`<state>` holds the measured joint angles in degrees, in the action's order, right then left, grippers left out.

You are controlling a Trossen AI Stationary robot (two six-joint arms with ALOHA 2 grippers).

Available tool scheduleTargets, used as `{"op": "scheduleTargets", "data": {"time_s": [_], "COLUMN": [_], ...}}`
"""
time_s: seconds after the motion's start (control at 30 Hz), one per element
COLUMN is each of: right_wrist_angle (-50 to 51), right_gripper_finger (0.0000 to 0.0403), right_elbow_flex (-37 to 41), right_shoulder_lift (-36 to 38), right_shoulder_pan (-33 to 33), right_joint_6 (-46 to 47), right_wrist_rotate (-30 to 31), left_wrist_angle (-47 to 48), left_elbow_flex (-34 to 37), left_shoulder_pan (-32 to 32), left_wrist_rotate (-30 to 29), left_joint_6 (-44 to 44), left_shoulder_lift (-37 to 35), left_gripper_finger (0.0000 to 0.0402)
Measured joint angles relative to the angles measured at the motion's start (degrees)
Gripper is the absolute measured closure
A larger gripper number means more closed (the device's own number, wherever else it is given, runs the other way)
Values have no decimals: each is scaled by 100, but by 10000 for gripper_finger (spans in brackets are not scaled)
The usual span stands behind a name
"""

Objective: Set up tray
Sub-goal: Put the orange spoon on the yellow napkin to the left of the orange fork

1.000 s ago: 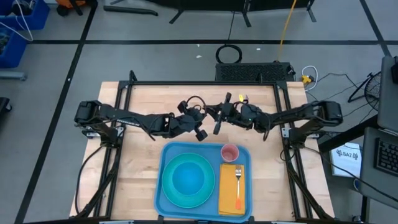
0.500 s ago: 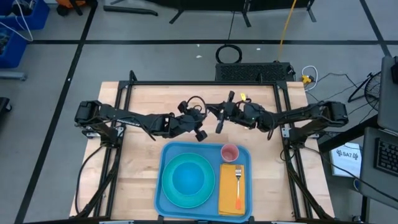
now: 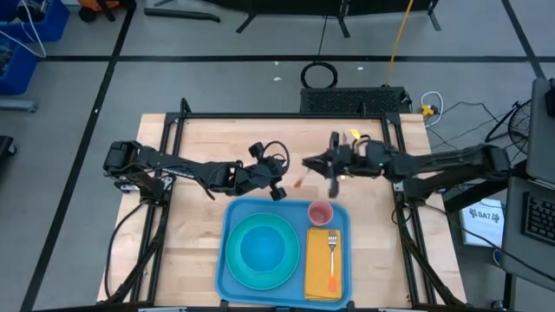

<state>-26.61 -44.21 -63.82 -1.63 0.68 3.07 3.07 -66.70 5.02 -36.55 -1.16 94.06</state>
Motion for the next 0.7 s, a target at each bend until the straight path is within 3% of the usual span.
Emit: {"op": "scheduleTargets", "data": {"time_s": [0.23,0.47,0.7], "right_wrist_angle": [832,1270,1194], "right_gripper_finger": [393,393,393], "right_elbow_flex": [0,0,0], "right_shoulder_lift": [748,417,-254], "right_shoulder_pan": [846,2047,3239], "right_joint_6": [657,1562,2620], "right_wrist_rotate": [-175,176,1414], "left_wrist_angle": [5,22,158], "left_elbow_flex": [-2,-4,-4], "left_shoulder_pan": [0,0,0], "left_wrist_rotate": [-472,-826,-1003], "left_joint_6": [-119,-257,-285], "left_shoulder_lift": [0,0,-65], "left_gripper_finger": [326,325,325]}}
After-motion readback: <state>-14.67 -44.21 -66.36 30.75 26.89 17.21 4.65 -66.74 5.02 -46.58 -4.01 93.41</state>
